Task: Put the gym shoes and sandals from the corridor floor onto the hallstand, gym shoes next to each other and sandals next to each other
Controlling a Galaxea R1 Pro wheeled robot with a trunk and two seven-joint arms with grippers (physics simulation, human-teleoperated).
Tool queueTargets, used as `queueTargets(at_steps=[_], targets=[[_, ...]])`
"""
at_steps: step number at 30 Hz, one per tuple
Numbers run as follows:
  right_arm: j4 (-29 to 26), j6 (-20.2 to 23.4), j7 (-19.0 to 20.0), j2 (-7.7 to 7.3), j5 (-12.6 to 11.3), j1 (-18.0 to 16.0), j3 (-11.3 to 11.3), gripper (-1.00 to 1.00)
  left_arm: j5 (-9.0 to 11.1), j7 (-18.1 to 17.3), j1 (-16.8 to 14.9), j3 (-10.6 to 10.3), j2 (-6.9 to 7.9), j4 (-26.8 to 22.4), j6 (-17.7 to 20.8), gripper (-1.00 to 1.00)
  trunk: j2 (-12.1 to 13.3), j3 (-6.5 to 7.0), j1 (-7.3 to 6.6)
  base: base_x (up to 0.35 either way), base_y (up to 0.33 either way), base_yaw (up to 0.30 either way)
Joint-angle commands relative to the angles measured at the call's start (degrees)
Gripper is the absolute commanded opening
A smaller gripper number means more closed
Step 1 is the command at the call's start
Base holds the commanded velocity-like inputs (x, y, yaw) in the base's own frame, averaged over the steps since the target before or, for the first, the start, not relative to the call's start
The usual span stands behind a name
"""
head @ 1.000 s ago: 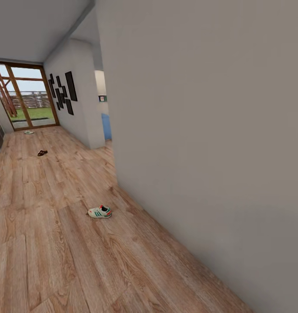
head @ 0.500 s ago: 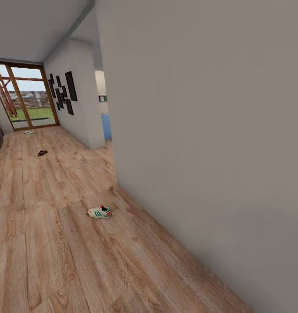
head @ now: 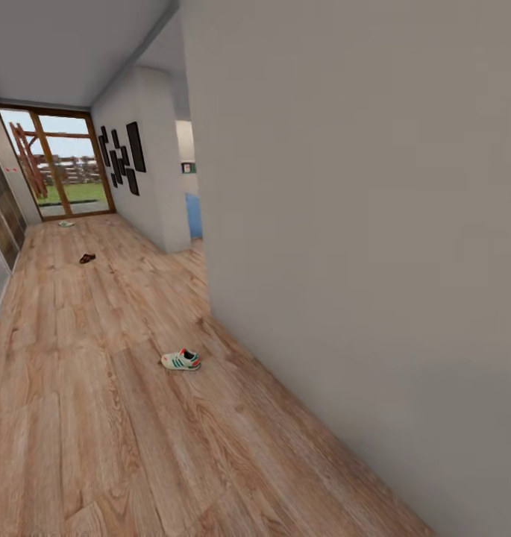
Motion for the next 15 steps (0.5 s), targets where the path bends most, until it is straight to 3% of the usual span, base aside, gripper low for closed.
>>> queueTargets(at_steps=[1,9,15], targets=[[0.02,-0.17,-0.03,0.0,0.02,-0.02,0.04,1.0,0.07,-0.07,-0.02,0.04,0.0,0.05,-0.18,1.0,-0.03,-0.09,0.0,0.0,0.0,0.235],[0.02,-0.17,-0.03,0.01,0.02,-0.02,0.06,1.0,0.07,-0.07,0.02,0.05,0.0,0.04,-0.16,1.0,-0.03,-0.41,0.0,0.022,0.0,0.243],[0.02,-0.17,-0.03,0.01,0.02,-0.02,0.06,1.0,0.11,-0.07,0.11,0.05,0.04,0.04,-0.18,1.0,-0.03,-0.66,0.0,0.28,0.0,0.245]])
